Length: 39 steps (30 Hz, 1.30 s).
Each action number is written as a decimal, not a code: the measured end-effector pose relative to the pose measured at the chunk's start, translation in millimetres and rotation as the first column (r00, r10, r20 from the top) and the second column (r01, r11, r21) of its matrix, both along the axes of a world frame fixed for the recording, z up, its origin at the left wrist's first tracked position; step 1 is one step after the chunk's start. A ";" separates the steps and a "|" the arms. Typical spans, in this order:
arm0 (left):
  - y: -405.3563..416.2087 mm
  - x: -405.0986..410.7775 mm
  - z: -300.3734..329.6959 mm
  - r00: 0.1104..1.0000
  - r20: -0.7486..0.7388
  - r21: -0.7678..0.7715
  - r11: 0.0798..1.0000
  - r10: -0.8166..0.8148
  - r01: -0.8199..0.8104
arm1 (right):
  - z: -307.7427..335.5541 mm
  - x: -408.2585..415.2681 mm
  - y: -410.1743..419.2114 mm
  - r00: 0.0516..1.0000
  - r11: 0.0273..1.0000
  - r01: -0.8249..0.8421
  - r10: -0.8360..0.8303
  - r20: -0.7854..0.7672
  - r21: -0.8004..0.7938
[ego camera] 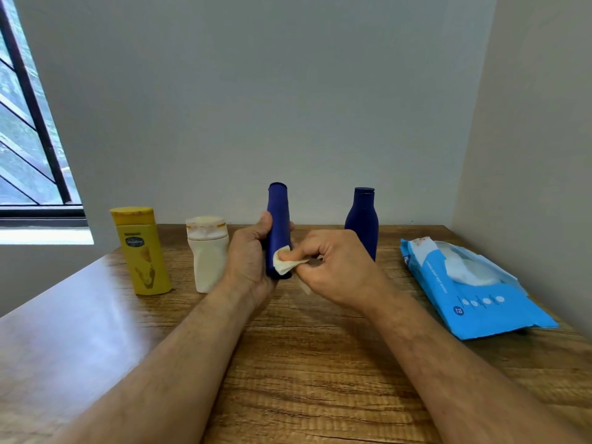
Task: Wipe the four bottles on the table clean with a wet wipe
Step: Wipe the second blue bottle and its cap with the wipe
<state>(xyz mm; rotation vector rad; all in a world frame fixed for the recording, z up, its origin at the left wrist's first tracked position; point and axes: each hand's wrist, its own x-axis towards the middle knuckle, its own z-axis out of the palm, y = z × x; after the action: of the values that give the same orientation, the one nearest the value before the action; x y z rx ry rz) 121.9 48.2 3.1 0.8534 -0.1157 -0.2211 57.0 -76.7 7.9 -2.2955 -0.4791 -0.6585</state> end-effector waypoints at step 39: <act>-6.7 -5.9 -3.3 0.992 0.039 0.044 0.992 -0.122 0.121 | 2.2 -3.9 -5.0 0.989 0.995 0.092 -0.087 0.123 -0.033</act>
<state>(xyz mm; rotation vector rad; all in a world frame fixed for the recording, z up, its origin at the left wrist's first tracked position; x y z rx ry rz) 116.0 41.5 -0.2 0.8934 -0.2026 -0.3211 53.1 -81.7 10.1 -2.3336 -0.4508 -0.8441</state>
